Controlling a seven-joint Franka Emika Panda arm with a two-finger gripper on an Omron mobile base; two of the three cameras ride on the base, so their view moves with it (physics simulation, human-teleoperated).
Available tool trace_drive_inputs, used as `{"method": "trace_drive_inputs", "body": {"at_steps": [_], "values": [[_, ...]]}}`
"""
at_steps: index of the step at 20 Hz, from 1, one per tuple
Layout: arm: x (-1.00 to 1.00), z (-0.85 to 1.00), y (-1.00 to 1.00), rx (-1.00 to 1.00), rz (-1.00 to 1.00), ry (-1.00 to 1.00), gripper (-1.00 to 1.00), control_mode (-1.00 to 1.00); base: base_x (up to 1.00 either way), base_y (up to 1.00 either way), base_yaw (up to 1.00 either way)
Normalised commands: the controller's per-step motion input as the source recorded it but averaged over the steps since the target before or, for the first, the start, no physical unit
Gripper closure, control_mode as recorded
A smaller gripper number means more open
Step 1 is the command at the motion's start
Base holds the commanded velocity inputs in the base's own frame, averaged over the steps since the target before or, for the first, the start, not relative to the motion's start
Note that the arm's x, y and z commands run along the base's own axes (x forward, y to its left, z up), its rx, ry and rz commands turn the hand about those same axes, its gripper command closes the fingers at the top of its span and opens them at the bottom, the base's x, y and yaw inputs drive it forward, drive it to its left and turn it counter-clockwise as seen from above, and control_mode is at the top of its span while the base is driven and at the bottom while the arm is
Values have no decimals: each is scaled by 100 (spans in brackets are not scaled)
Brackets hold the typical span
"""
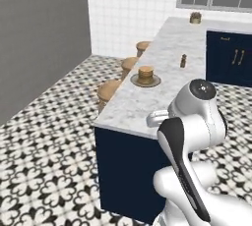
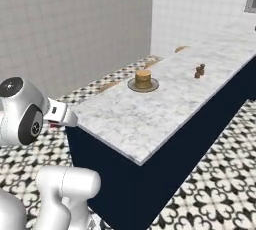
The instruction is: Take the strawberry from the fridge and place it on top of the pancake, located on the dining counter.
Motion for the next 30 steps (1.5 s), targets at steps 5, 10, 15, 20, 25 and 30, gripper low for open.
{"method": "trace_drive_inputs", "body": {"at_steps": [5, 10, 15, 20, 25, 30], "values": [[0, 0, 0, 0, 0, 0, 100, 100, 9, 100, -41], [0, 0, 0, 0, 0, 0, 100, 100, 27, 100, -40], [0, 0, 0, 0, 0, 0, 100, 100, 33, 100, -38], [0, 0, 0, 0, 0, 0, 100, 100, 36, 100, -45], [0, 0, 0, 0, 0, 0, 100, 100, 37, 100, -51], [0, 0, 0, 0, 0, 0, 100, 100, 48, 67, -49]]}}
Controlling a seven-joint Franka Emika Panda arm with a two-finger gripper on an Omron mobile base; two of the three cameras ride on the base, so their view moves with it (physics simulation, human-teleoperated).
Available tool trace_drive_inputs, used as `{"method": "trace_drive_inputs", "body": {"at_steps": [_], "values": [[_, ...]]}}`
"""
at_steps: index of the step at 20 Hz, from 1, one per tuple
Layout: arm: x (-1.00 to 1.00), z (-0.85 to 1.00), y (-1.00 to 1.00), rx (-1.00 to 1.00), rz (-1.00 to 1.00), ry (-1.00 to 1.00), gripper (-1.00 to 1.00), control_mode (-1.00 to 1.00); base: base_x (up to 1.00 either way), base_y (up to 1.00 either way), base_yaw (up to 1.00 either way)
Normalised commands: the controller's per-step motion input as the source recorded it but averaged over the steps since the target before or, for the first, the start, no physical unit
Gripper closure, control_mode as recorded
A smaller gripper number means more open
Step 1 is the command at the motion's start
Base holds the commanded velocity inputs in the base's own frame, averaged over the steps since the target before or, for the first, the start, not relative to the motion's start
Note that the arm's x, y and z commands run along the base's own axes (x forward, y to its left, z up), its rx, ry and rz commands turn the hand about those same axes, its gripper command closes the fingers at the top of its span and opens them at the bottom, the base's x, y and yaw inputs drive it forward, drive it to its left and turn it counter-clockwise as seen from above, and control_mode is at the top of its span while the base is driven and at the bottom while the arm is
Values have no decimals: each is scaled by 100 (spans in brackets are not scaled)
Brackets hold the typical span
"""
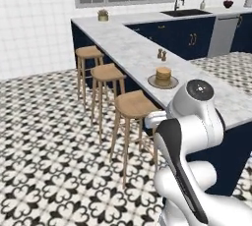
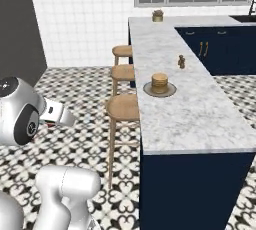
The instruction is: Take the strawberry from the fridge and place it on top of the pancake, located on the dining counter.
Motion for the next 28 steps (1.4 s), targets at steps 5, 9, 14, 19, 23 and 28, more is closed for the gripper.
{"method": "trace_drive_inputs", "body": {"at_steps": [5, 9, 14, 19, 23, 28], "values": [[0, 0, 0, 0, 0, 0, 100, 100, 58, 51, -48], [0, 0, 0, 0, 0, 0, 100, 100, 51, 45, -49], [0, 0, 0, 0, 0, 0, 100, 100, 29, 81, -57], [0, 0, 0, 0, 0, 0, 100, 100, 26, 85, -56], [0, 0, 0, 0, 0, 0, 100, 100, 27, 72, -51], [0, 0, 0, 0, 0, 0, 100, 100, 34, 73, -48]]}}
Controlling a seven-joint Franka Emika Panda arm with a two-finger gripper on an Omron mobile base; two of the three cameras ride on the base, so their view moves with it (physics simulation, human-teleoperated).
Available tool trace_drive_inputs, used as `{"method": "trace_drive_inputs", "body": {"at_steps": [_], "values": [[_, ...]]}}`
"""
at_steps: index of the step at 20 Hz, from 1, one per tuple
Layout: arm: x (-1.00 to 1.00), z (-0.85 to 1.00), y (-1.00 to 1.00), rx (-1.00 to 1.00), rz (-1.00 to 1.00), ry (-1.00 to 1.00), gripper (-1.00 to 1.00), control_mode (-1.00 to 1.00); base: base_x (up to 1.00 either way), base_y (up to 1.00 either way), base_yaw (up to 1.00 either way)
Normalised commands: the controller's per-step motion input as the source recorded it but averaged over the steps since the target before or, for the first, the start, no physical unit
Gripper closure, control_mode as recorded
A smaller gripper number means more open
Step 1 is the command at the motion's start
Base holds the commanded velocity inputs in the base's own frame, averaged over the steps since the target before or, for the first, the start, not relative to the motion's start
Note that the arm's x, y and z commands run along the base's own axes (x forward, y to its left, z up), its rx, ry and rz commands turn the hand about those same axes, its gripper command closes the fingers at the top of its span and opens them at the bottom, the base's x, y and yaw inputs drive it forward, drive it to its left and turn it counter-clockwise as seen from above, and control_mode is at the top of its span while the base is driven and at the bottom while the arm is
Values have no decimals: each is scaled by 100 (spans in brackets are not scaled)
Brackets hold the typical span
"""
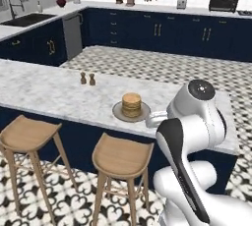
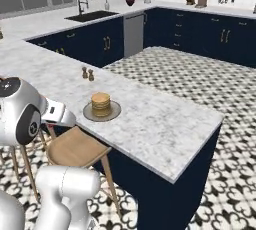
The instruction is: Take the strawberry from the fridge and place it on top of the pancake, located on the dining counter.
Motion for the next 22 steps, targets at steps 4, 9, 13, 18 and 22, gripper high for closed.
{"method": "trace_drive_inputs", "body": {"at_steps": [4, 9, 13, 18, 22], "values": [[0, 0, 0, 0, 0, 0, 100, 100, 20, 55, -44], [0, 0, 0, 0, 0, 0, 100, 100, -16, 41, -36], [0, 0, 0, 0, 0, 0, 100, 100, -98, 45, -18], [0, 0, 0, 0, 0, 0, 100, 100, -19, 70, -10], [0, 0, 0, 0, 0, 0, 100, 100, 78, 17, -13]]}}
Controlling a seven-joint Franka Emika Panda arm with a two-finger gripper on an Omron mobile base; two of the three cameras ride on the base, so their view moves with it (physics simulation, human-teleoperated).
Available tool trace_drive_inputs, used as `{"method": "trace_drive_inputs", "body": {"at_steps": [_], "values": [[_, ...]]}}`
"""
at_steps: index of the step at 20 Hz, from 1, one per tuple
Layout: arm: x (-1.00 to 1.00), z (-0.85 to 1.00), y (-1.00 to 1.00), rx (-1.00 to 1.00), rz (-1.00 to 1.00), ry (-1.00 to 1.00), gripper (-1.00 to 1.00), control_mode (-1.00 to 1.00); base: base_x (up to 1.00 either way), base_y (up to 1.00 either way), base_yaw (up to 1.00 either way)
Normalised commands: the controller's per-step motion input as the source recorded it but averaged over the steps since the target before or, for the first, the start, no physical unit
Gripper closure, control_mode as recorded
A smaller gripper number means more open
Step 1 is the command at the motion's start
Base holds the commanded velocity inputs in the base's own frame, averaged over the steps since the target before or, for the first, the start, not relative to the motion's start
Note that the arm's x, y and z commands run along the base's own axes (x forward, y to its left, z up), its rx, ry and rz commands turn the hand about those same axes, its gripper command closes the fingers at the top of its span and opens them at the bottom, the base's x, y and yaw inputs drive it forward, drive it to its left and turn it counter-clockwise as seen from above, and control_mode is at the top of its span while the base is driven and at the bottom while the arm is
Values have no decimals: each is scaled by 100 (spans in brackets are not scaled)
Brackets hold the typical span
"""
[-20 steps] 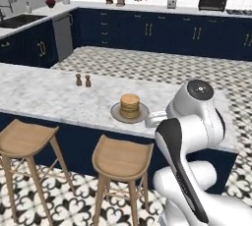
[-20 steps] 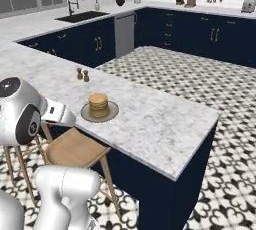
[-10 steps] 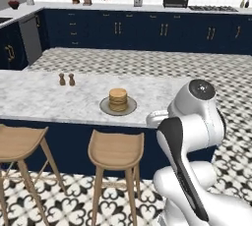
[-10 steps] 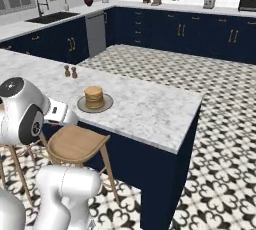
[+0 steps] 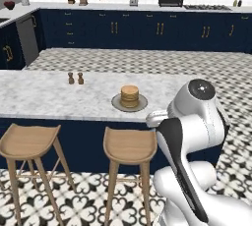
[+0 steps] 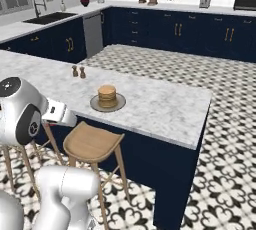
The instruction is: Take the strawberry from the fridge and place it on top of the pancake, located on the dining counter.
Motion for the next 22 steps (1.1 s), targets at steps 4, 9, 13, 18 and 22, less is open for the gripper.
{"method": "trace_drive_inputs", "body": {"at_steps": [4, 9, 13, 18, 22], "values": [[0, 0, 0, 0, 0, 0, 100, 100, 91, -6, -7], [60, 14, 0, 7, 0, 0, 100, -100, 40, -3, 0], [100, 20, 0, 9, 0, 2, 100, -100, 0, 0, 0], [100, -2, 2, 2, 0, 11, 100, -100, 0, 0, 0], [100, -21, 15, 0, 0, 22, 100, -100, 0, 0, 0]]}}
